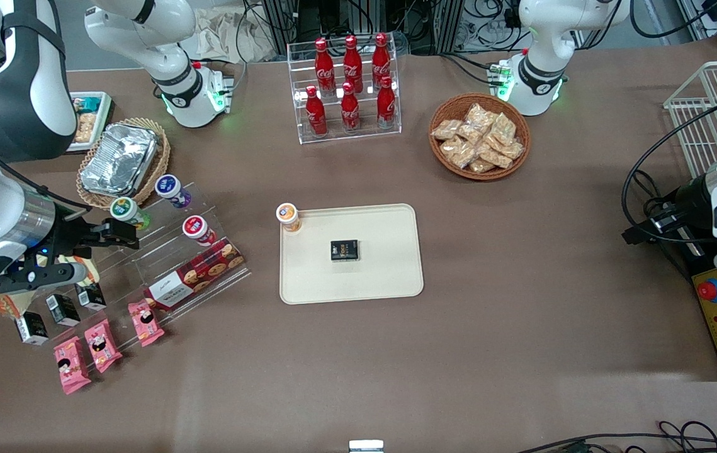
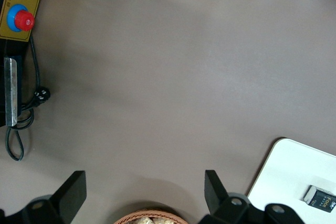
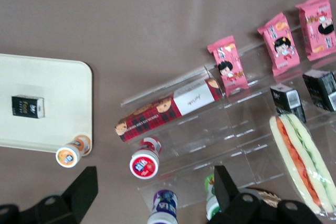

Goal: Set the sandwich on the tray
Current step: 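Move the right gripper over the wrapped sandwiches in the acrylic rack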

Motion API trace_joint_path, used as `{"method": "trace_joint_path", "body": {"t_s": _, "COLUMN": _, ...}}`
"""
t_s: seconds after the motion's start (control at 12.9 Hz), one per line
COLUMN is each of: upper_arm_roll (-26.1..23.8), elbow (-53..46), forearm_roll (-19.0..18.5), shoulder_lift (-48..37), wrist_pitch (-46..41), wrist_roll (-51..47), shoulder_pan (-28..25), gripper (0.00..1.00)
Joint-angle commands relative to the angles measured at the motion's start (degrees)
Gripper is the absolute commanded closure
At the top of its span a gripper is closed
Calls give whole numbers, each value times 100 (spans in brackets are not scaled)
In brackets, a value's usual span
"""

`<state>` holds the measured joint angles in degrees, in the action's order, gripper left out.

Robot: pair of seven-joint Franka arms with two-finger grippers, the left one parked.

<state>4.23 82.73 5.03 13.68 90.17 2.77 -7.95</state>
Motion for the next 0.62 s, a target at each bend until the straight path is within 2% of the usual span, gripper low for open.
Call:
{"method": "trace_joint_path", "body": {"t_s": 0.0, "upper_arm_roll": 191, "elbow": 50, "forearm_roll": -404, "shoulder_lift": -85, "wrist_pitch": -288, "wrist_roll": 74, "shoulder_pan": 40, "gripper": 2}}
{"method": "trace_joint_path", "body": {"t_s": 0.08, "upper_arm_roll": 262, "elbow": 59, "forearm_roll": -615, "shoulder_lift": -120, "wrist_pitch": -324, "wrist_roll": 223, "shoulder_pan": 48, "gripper": 2}}
{"method": "trace_joint_path", "body": {"t_s": 0.16, "upper_arm_roll": 445, "elbow": 59, "forearm_roll": -652, "shoulder_lift": -129, "wrist_pitch": -359, "wrist_roll": 276, "shoulder_pan": 48, "gripper": 2}}
{"method": "trace_joint_path", "body": {"t_s": 0.39, "upper_arm_roll": 1157, "elbow": 59, "forearm_roll": -661, "shoulder_lift": -33, "wrist_pitch": -298, "wrist_roll": 277, "shoulder_pan": 48, "gripper": 2}}
{"method": "trace_joint_path", "body": {"t_s": 0.54, "upper_arm_roll": 1422, "elbow": 59, "forearm_roll": -661, "shoulder_lift": 64, "wrist_pitch": -219, "wrist_roll": 504, "shoulder_pan": 153, "gripper": 2}}
